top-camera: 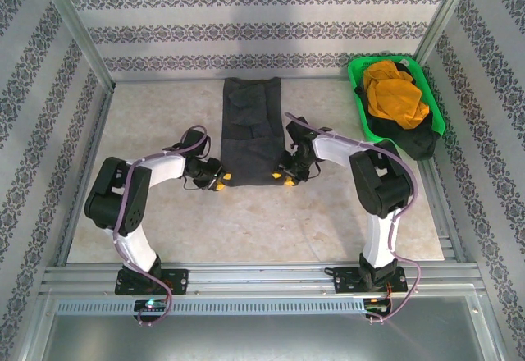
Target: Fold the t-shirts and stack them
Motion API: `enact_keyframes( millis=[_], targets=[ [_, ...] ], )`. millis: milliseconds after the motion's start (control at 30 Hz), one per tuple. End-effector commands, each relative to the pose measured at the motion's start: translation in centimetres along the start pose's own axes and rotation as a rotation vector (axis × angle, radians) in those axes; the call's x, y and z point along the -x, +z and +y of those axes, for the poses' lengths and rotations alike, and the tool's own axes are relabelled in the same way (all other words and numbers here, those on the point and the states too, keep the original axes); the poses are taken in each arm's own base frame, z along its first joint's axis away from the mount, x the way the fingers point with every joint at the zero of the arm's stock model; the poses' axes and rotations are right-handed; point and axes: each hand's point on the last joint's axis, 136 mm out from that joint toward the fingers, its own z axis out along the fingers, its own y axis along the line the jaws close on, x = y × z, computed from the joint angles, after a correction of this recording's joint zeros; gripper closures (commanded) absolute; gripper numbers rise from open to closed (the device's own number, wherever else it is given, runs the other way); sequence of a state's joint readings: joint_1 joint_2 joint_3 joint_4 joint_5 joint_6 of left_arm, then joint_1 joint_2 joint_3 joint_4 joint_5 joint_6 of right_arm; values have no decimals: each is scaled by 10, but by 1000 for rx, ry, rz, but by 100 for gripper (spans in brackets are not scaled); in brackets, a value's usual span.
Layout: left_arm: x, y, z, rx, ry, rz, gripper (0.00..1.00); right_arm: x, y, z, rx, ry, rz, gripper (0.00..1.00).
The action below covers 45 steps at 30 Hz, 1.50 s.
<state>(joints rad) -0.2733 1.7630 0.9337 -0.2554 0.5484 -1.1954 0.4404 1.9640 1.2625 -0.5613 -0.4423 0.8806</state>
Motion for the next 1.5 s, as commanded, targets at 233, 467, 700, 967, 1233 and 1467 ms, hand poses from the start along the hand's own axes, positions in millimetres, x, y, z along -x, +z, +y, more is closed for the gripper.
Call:
enact_keyframes(
  millis=[233, 467, 700, 967, 1233, 1467],
  targets=[
    [9, -16, -23, -30, 109, -61, 100, 15, -21, 3, -11, -30, -97, 100],
    [-44, -26, 22, 1, 141, 73, 100, -39, -17, -15, -9, -92, 4, 100],
    [-97, -55, 58, -1, 160, 124, 100, -105, -28, -24, 4, -146, 82, 100],
    [-106, -114, 22, -162, 184, 3, 100, -121, -82, 2, 67, -118, 35, 100],
    [-54, -142, -44, -306, 81, -152, 100, -69, -116, 61, 163, -6, 10, 100],
    [40, -131, -129, -350, 57, -200, 100, 41, -113, 111, 221, 124, -50, 100]
  ],
)
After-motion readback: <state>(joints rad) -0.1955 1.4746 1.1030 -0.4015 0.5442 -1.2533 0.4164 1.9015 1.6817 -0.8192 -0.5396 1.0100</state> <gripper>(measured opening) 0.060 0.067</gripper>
